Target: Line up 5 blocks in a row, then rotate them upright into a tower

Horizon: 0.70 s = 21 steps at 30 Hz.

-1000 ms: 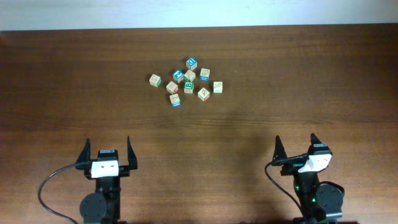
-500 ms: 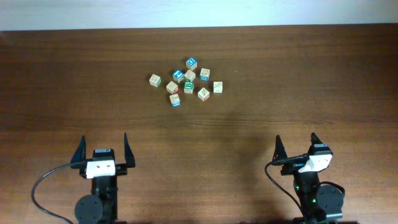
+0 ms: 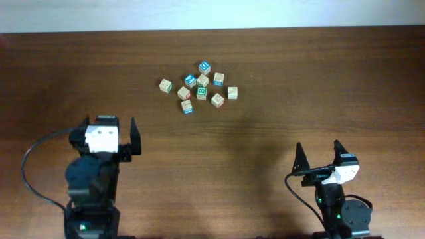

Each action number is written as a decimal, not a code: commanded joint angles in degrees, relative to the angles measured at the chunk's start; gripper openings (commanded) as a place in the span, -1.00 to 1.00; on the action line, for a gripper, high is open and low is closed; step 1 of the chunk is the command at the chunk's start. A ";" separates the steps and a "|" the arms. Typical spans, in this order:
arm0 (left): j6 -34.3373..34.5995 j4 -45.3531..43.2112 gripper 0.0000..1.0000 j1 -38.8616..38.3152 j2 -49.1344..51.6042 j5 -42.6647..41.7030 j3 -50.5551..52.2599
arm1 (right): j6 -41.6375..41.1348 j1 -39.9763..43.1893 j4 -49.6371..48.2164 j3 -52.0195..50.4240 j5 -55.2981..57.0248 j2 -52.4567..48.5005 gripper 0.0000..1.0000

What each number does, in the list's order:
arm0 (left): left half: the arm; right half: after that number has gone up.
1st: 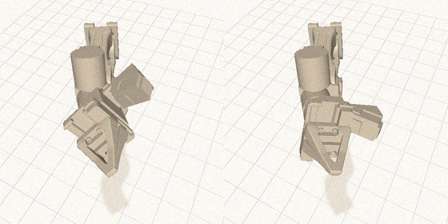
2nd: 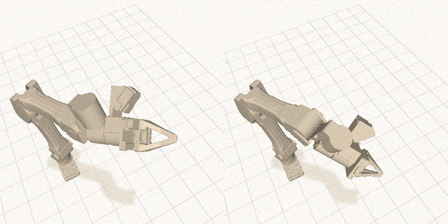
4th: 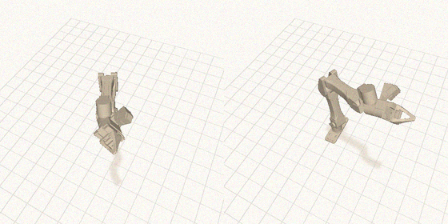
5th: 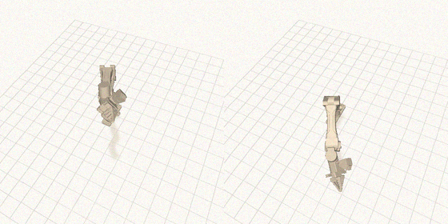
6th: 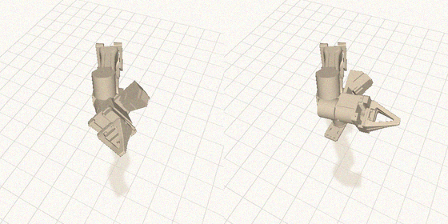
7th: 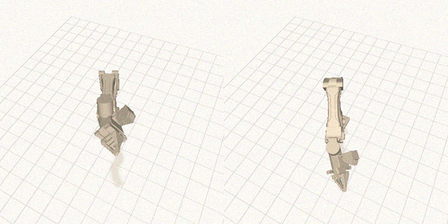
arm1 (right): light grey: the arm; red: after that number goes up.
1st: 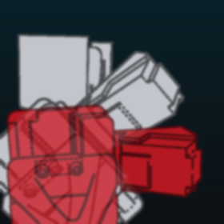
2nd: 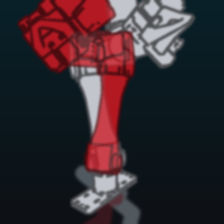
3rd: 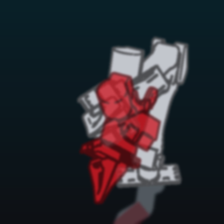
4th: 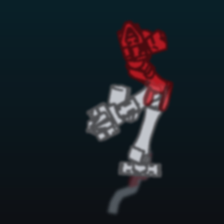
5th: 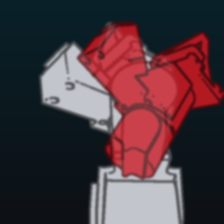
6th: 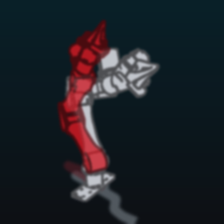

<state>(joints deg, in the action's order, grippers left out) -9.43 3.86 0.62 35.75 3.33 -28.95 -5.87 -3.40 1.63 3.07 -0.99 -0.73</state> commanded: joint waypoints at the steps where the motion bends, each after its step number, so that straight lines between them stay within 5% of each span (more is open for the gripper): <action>1: -0.55 0.26 0.98 0.28 2.45 -1.05 -1.92 | -0.59 0.44 -0.13 2.12 -0.35 0.33 0.96; 21: -0.55 0.07 0.98 0.28 2.82 -1.03 -1.92 | -0.57 0.44 1.33 2.14 -0.98 0.31 0.96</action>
<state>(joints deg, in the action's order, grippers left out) -9.45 4.08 0.62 38.59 3.20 -29.28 -6.07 -3.40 2.61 3.86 -1.08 -0.73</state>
